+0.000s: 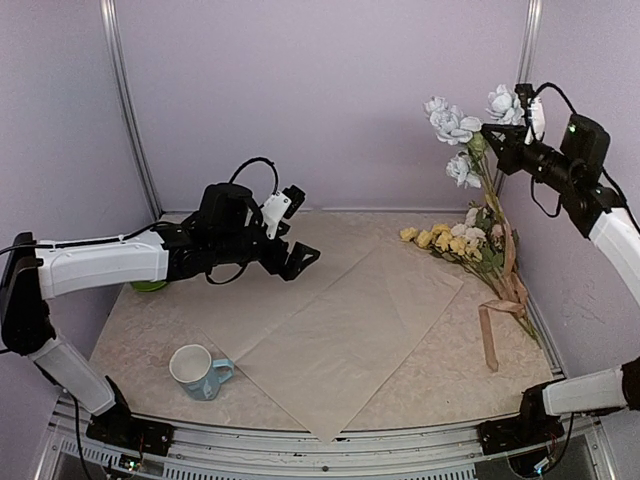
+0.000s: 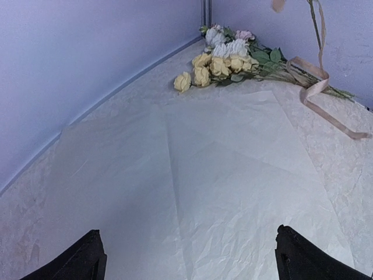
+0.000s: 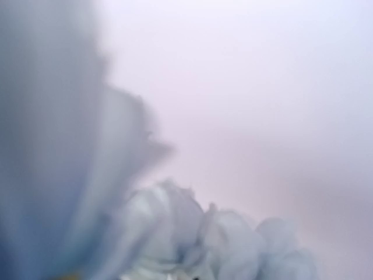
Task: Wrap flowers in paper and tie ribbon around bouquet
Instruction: Pick up the fake flower from the corner of the board, then pass from the right arm to the left
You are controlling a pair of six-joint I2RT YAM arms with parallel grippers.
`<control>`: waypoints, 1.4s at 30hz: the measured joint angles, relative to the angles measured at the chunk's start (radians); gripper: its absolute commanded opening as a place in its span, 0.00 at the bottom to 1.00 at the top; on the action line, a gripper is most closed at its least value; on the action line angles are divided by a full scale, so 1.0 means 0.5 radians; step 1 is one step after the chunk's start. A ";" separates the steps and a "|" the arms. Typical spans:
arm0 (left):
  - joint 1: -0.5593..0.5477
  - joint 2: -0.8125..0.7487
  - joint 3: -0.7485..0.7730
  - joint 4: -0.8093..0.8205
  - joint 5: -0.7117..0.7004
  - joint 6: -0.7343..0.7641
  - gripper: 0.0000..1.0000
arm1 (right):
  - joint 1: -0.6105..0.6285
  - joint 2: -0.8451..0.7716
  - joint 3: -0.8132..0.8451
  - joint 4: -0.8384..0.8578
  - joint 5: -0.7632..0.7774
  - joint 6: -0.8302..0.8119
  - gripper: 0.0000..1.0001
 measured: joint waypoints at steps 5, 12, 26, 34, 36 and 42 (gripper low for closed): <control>-0.056 -0.076 -0.036 0.135 0.047 0.046 0.99 | 0.017 -0.417 -0.486 0.762 -0.266 0.381 0.00; -0.174 -0.124 -0.094 0.382 0.192 0.093 0.99 | 0.349 -0.385 -0.551 1.291 -0.330 0.819 0.00; -0.287 0.161 0.036 1.194 0.565 0.002 0.97 | 1.054 -0.085 -0.587 1.694 -0.149 1.295 0.00; -0.291 0.294 0.041 1.342 0.861 -0.193 0.22 | 1.124 0.016 -0.585 1.739 -0.146 1.348 0.00; -0.291 0.315 0.048 1.350 0.864 -0.238 0.14 | 1.130 0.037 -0.585 1.742 -0.156 1.366 0.00; -0.287 0.327 0.048 1.377 0.848 -0.314 0.00 | 1.139 0.048 -0.581 1.740 -0.174 1.379 0.00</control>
